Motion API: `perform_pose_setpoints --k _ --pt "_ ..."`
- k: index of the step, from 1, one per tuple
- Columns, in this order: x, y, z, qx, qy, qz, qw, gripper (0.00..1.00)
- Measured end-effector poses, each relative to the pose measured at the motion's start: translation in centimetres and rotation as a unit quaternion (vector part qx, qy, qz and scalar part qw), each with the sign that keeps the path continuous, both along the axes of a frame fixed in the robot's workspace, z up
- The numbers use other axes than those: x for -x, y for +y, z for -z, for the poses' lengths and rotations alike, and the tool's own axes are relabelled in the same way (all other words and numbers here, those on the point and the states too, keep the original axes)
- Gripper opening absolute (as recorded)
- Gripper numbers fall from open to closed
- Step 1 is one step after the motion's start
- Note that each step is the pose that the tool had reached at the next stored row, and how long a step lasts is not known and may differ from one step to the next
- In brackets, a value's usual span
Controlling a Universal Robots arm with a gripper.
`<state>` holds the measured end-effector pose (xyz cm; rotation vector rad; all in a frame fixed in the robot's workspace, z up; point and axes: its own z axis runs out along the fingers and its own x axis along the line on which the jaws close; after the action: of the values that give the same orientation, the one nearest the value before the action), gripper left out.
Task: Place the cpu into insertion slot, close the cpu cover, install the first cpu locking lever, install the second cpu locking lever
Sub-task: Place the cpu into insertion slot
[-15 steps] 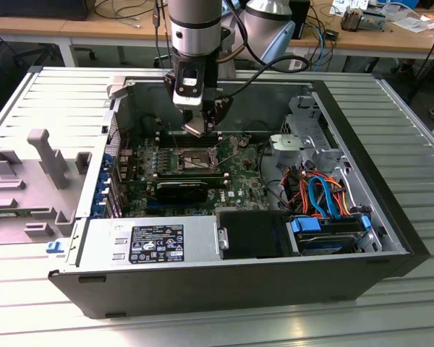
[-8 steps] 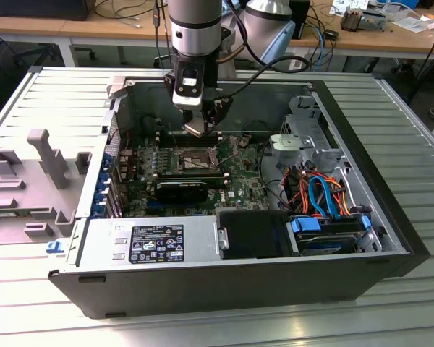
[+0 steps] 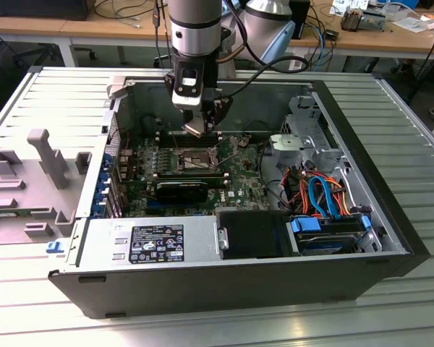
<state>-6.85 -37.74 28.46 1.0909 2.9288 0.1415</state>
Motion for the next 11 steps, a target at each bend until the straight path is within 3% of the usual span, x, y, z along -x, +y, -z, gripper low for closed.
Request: perform_pose_setpoints --k 11 --pt "0.00 0.00 0.00 0.0000 0.0000 0.006 1.0000 0.55"
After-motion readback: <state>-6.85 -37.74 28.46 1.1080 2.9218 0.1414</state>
